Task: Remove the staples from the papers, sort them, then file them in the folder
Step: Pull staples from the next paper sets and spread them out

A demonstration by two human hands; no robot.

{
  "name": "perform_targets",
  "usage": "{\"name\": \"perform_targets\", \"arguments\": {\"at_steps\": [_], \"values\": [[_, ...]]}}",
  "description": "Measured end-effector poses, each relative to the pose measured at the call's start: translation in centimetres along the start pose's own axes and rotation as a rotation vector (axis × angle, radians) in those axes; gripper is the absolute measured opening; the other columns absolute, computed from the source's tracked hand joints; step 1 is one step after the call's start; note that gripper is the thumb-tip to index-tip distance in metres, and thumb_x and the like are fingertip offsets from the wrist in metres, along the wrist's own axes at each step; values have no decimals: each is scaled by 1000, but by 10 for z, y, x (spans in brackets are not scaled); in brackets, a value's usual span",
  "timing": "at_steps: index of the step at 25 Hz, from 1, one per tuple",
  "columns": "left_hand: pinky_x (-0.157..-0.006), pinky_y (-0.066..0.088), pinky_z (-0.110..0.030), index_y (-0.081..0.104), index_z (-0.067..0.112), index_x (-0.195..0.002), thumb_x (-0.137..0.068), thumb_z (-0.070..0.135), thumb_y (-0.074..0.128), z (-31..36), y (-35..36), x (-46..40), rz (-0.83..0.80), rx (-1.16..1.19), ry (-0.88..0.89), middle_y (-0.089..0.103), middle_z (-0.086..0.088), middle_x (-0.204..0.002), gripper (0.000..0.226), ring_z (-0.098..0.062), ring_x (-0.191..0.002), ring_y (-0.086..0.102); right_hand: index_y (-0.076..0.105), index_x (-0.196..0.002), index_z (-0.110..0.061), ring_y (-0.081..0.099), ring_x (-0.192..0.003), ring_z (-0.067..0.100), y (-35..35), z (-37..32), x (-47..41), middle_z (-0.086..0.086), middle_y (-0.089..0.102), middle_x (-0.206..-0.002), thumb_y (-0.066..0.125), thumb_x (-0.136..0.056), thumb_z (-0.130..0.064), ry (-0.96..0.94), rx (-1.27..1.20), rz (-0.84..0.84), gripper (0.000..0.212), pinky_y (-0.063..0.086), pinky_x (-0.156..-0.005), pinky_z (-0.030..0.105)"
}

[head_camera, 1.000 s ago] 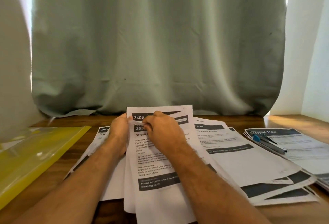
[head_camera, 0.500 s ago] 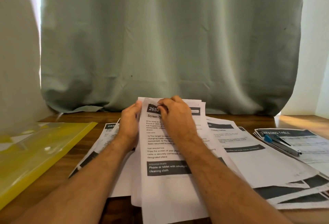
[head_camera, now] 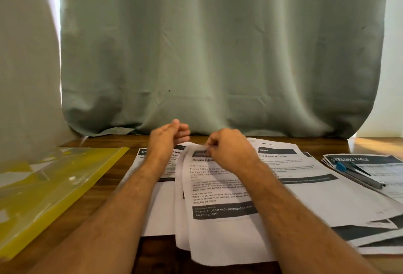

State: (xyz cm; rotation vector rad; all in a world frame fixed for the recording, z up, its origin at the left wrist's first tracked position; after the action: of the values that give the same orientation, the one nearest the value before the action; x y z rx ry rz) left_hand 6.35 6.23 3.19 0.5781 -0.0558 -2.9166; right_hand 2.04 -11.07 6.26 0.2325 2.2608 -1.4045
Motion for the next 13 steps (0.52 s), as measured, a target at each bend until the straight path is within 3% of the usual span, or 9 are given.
{"name": "perform_targets", "arguments": {"at_steps": [2, 3, 5, 7, 9, 11, 13], "values": [[-96, 53, -37, 72, 21, -106, -97, 27, 62, -10, -24, -8, 147, -407, 1, 74, -1, -110, 14, -20, -106, 68, 74, -82, -31, 64, -87, 11, 11, -4, 5, -10, 71, -91, 69, -87, -20, -2, 25, -138, 12, 56, -86, 35], [-97, 52, -38, 68, 20, -118, -94, 26, 68, -17, -28, -10, 150, -622, -38, 70, -2, -120, 25, -21, -112, 64, 74, -79, -31, 64, -86, 10, 14, -7, 7, -12, 70, -89, 72, -85, -21, -17, 45, -164, 12, 57, -86, 36], [-99, 50, -39, 55, 17, -133, -86, 29, 78, -36, -27, -11, 51, -834, -160, 63, -5, -130, 54, -25, -118, 60, 75, -77, -30, 63, -86, 9, 22, -8, 9, -13, 69, -87, 78, -79, -21, -22, 62, -219, 9, 57, -85, 36], [-102, 48, -43, 49, 17, -135, -79, 35, 83, -46, -24, -12, -4, -897, -221, 63, -5, -130, 69, -27, -118, 59, 76, -80, -28, 62, -89, 11, 32, -6, 14, -11, 68, -92, 83, -73, -22, -6, 69, -293, 11, 57, -85, 36], [-101, 48, -45, 49, 18, -135, -79, 33, 83, -42, -26, -18, 42, -908, -155, 65, -5, -127, 67, -28, -117, 61, 76, -81, -26, 63, -90, 12, 37, -5, 16, -8, 67, -95, 82, -73, -21, -6, 62, -321, 11, 58, -83, 35], [-95, 52, -44, 56, 18, -130, -83, 26, 80, -30, -33, -22, 146, -806, -40, 70, -5, -120, 53, -27, -109, 65, 77, -82, -25, 64, -87, 11, 37, -8, 17, -9, 69, -93, 80, -75, -19, -35, 54, -318, 10, 59, -80, 32], [-88, 57, -43, 67, 21, -110, -89, 21, 73, -22, -40, -23, 233, -634, 24, 75, -3, -106, 21, -24, -96, 70, 78, -82, -25, 64, -86, 8, 38, -11, 19, -11, 70, -90, 78, -77, -17, -62, 36, -331, 9, 58, -80, 30]]}}
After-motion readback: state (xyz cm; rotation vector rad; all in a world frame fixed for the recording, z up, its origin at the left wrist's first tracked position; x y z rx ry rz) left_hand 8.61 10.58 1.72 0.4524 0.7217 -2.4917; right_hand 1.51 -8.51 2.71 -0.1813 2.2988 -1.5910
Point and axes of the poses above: each hand's wrist, its own x-axis away from the middle knuckle, its own y-axis out of the palm, z = x × y, the point moved 7 cm from there along -x, towards the middle knuckle
